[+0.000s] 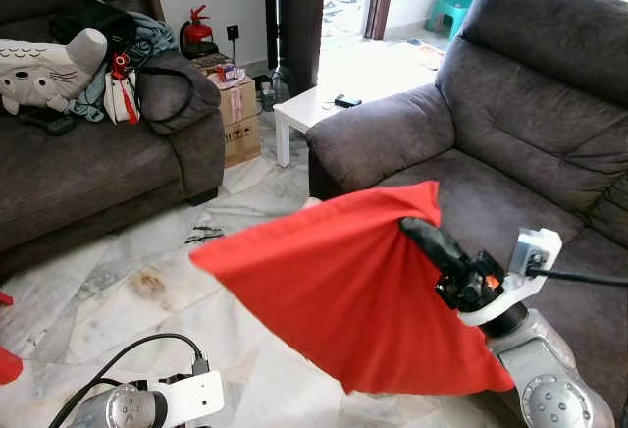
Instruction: Move the pillow to the sofa from floor
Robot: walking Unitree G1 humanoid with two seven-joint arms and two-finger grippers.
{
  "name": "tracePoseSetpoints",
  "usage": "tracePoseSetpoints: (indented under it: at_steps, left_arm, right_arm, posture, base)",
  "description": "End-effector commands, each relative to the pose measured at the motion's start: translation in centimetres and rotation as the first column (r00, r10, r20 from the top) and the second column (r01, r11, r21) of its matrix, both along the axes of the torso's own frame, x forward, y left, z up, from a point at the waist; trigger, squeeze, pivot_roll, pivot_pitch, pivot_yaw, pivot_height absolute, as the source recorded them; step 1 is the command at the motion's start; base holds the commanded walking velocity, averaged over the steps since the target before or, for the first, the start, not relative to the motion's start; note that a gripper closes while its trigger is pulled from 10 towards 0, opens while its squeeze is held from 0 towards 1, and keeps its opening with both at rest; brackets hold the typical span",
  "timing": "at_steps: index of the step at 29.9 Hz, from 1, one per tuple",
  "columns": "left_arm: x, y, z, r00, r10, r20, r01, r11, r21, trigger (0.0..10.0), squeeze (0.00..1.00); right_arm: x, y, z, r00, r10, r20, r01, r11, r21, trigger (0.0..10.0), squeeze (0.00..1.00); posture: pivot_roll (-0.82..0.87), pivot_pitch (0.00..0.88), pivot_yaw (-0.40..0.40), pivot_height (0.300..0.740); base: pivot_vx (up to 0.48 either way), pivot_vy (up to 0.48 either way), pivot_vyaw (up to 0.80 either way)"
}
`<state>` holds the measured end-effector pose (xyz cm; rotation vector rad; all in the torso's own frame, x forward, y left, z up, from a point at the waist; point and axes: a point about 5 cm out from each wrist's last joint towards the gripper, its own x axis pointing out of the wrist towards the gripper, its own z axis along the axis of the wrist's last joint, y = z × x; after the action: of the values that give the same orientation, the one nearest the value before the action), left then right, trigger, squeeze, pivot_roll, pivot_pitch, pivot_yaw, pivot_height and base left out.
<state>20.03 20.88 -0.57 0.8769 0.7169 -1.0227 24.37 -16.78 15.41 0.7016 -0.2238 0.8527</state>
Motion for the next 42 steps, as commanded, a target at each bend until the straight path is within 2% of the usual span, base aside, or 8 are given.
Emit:
tracePoseSetpoints:
  at_steps: [1,6,8,13,16,21,36,42]
  left_arm:
    - [-0.2,-0.1,-0.2,1.0,-0.013,-0.015,0.014,1.0,0.013,10.0,0.0]
    - [-0.3,-0.1,-0.3,1.0,-0.011,-0.014,0.012,1.0,0.015,10.0,0.0]
    - [-0.3,-0.1,-0.4,1.0,-0.01,-0.011,0.01,1.0,0.017,10.0,0.0]
    - [-0.4,-0.3,-0.5,1.0,-0.005,-0.013,0.006,1.0,0.012,10.0,0.0]
    - [-0.5,-0.3,-0.7,1.0,-0.004,-0.015,0.004,1.0,0.012,10.0,0.0]
    - [-0.5,-0.3,-0.9,1.0,-0.002,-0.016,0.002,1.0,0.012,10.0,0.0]
    - [-0.4,-0.6,-1.1,1.0,-0.016,-0.021,0.016,1.0,0.003,10.0,0.0]
    - [-0.2,-0.6,-1.1,1.0,-0.01,-0.019,0.01,1.0,0.005,10.0,0.0]
  right_arm:
    - [-0.1,0.1,4.0,0.982,0.006,0.191,-0.018,0.998,0.062,10.0,0.0]
    - [0.6,-0.1,2.7,0.988,-0.065,0.142,0.066,0.998,-0.006,10.0,0.0]
    - [0.7,-0.1,1.2,0.992,-0.066,0.109,0.079,0.99,-0.117,10.0,0.0]
    - [0.1,-1.0,-1.6,0.998,-0.059,0.021,0.062,0.969,-0.237,10.0,0.0]
    - [-0.4,-1.3,-3.4,0.999,-0.042,-0.03,0.03,0.94,-0.339,10.0,0.0]
    - [-2.2,-1.2,-6.3,0.989,0.1,-0.113,-0.143,0.856,-0.497,10.0,0.0]
    - [-3.9,-0.2,-5.8,0.947,0.31,-0.088,-0.31,0.799,-0.515,10.0,0.0]
    - [-4.2,0.0,-5.0,0.944,0.325,-0.057,-0.313,0.828,-0.464,10.0,0.0]
  posture:
    - [0.05,0.0,-0.037,0.74]
    - [0.05,0.0,-0.038,0.74]
    - [0.05,0.0,-0.038,0.74]
    - [0.05,0.0,-0.036,0.74]
    - [0.05,0.0,-0.034,0.74]
    - [0.05,0.0,-0.028,0.74]
    - [0.04,0.0,-0.022,0.74]
    - [0.03,0.0,-0.023,0.74]
  base:
    - [0.0,0.0,0.0]
    - [0.0,0.0,0.0]
    - [0.0,0.0,0.0]
    - [0.0,0.0,0.0]
    - [0.0,0.0,0.0]
    - [0.0,0.0,0.0]
    - [0.0,0.0,0.0]
    - [0.0,0.0,0.0]
